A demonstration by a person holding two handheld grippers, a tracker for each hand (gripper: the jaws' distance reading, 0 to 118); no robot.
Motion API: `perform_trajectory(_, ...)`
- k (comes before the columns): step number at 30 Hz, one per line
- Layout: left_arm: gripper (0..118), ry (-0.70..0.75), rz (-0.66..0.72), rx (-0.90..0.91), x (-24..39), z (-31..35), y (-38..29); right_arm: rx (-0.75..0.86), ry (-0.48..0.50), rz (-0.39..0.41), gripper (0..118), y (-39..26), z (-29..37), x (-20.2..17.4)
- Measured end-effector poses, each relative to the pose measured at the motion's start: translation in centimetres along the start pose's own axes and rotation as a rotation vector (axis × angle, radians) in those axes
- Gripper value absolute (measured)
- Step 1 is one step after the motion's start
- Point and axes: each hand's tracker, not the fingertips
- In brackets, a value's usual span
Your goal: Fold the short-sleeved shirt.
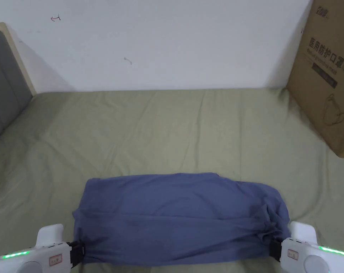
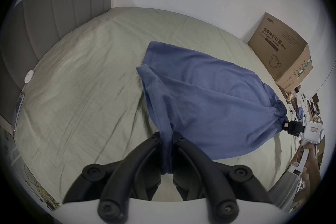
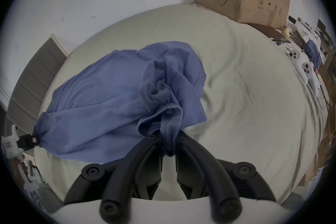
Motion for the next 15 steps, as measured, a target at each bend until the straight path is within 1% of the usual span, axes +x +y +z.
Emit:
perform_trajectory(3,8,0.003,0.009,-0.001,0.0,0.8,-0.6,0.013,0.015,-0.021,13,-0.7,2.3,0.5)
perform_trajectory(11,8,0.011,0.042,-0.039,-1.4,4.0,-5.3,0.002,0.028,0.024,13,-5.5,7.9,1.3)
perform_trajectory(15,8,0.04,0.07,-0.096,-2.2,4.7,-8.5,-0.035,0.025,0.031,13,-8.9,8.5,1.8)
